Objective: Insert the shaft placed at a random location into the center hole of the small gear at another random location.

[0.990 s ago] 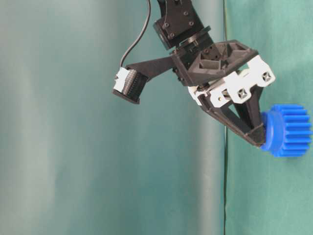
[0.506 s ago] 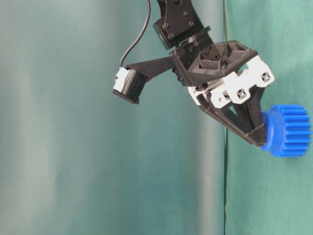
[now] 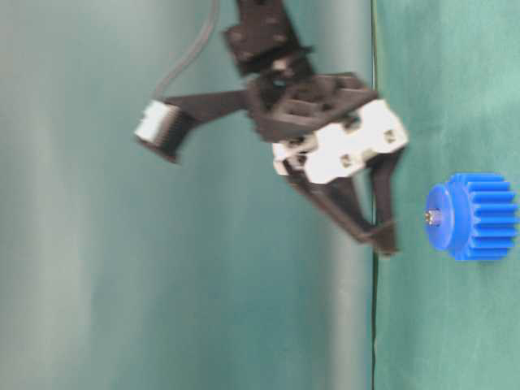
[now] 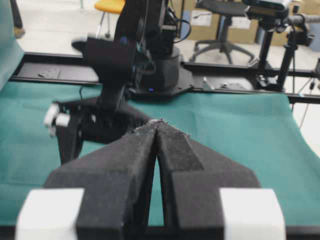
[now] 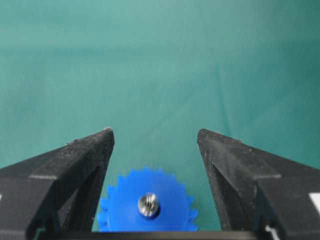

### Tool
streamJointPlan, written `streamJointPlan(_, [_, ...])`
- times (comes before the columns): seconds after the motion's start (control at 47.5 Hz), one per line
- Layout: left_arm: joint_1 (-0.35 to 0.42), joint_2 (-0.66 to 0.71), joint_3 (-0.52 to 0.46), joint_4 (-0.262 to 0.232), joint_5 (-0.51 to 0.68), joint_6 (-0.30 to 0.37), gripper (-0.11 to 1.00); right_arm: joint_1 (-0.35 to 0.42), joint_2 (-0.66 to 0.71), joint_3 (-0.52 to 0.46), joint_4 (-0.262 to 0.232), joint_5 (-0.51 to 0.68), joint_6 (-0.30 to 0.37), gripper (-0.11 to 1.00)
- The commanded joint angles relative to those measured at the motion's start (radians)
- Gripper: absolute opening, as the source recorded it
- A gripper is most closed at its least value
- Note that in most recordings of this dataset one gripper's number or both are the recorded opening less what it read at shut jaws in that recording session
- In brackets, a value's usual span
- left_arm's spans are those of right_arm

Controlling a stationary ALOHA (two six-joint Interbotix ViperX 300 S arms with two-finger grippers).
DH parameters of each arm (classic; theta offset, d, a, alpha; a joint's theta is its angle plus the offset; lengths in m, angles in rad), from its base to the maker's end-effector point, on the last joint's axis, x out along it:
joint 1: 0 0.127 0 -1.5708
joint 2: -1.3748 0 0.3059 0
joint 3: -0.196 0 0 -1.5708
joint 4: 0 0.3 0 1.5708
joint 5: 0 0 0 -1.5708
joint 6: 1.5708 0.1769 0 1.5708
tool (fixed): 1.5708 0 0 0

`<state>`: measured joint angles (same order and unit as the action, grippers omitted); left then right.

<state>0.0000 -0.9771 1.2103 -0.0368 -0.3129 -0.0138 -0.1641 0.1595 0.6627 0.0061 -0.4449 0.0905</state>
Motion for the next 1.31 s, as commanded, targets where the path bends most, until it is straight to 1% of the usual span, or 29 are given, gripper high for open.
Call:
streamJointPlan(0.0, [0.0,0.005,-0.011,-0.003,-0.009,0.0,-0.01,0.0,-0.077,-0.021,-0.002,0.015,-0.005,0.72])
streamJointPlan(0.19, [0.0,0.003,-0.011,-0.003,-0.009,0.0,-0.01,0.0,-0.133,-0.021,-0.005,0.063,-0.006,0.72])
streamJointPlan(0.358, [-0.002,0.003,-0.011,-0.003,-0.009,0.0,-0.01,0.008,-0.164,0.006,-0.005,0.067,-0.006,0.72])
streamJointPlan(0.506, [-0.002,0.003,-0.011,-0.003,-0.009,0.0,-0.01,0.017,-0.252,0.08,-0.005,0.075,-0.006,0.72])
streamJointPlan(0.759, [-0.002,0.003,-0.011,-0.002,-0.009,0.0,-0.01,0.018,-0.463,0.267,-0.005,0.078,0.005,0.72])
streamJointPlan(0.906, [0.0,0.003,-0.011,-0.003,-0.008,0.0,-0.01,0.017,-0.598,0.364,0.0,0.13,0.008,0.72])
streamJointPlan(1.117, [0.0,0.003,-0.011,-0.003,-0.006,0.0,-0.01,0.017,-0.698,0.411,0.002,0.218,0.011,0.72])
streamJointPlan(1.285, [0.0,0.003,-0.011,-0.003,-0.006,0.0,-0.01,0.017,-0.709,0.414,0.002,0.227,0.011,0.72])
